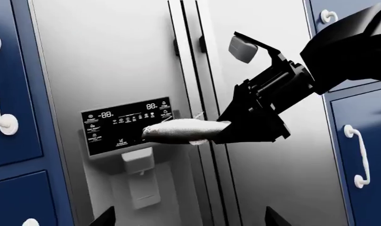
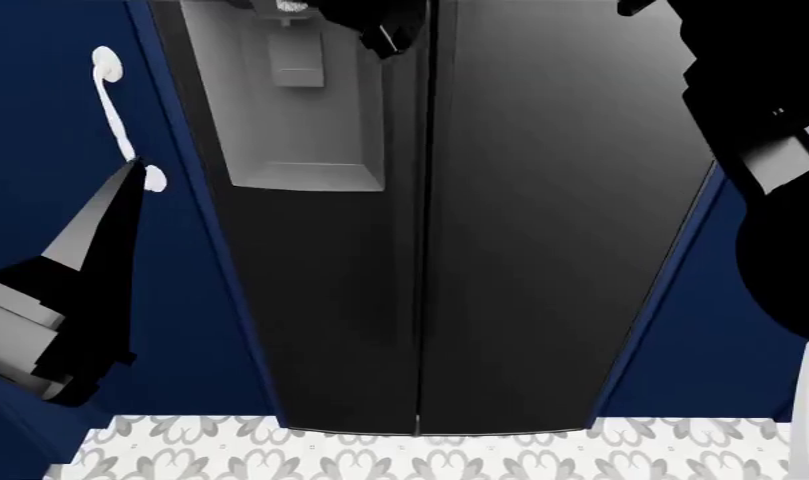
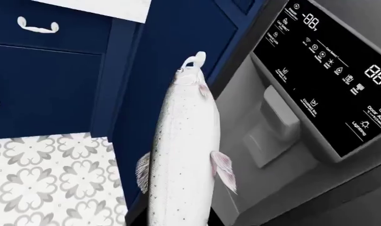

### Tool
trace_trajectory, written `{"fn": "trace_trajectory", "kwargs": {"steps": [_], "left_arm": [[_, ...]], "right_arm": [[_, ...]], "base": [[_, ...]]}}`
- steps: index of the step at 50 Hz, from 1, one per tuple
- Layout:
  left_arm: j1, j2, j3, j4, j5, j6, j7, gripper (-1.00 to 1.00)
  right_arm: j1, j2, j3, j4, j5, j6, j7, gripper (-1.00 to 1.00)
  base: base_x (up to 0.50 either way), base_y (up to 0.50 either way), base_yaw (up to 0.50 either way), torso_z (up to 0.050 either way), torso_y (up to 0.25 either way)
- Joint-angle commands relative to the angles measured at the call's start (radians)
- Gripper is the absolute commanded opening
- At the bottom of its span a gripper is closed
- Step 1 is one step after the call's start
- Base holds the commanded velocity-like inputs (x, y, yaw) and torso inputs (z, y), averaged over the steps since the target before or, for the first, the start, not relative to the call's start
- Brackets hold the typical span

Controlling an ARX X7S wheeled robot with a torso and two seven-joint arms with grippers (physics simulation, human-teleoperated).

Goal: Pick the fish from the top rack in the oven and place it on the plate on the counter.

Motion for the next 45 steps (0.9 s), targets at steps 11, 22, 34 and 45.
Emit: {"fn": "trace_trajectory", "kwargs": {"steps": [11, 22, 34, 45], "left_arm": [[-0.005, -0.011, 0.004, -0.001, -0.011, 0.008, -0.011, 1.0], [-0.016, -0.023, 0.019, -0.002, -0.028, 0.018, -0.027, 1.0], [0.003, -0.013, 0.003, 0.005, -0.02, 0.007, -0.011, 1.0], [0.006, -0.01, -0.003, 0.003, -0.016, 0.005, -0.006, 1.0]], "right_arm": [[-0.001, 0.0, 0.012, -0.006, -0.01, -0.015, -0.002, -1.0], [0.0, 0.0, 0.011, -0.002, -0.012, -0.019, -0.003, -1.0], [-0.004, 0.0, 0.009, -0.004, -0.016, -0.025, -0.01, -1.0], [-0.01, 0.0, 0.008, -0.009, -0.036, -0.04, -0.018, -1.0]], "base": [[-0.01, 0.5, 0.0, 0.0, 0.001], [-0.01, 0.5, 0.0, 0.002, 0.0], [-0.01, 0.5, 0.0, 0.0, 0.0], [-0.01, 0.23, 0.27, 0.0, 0.0]]}}
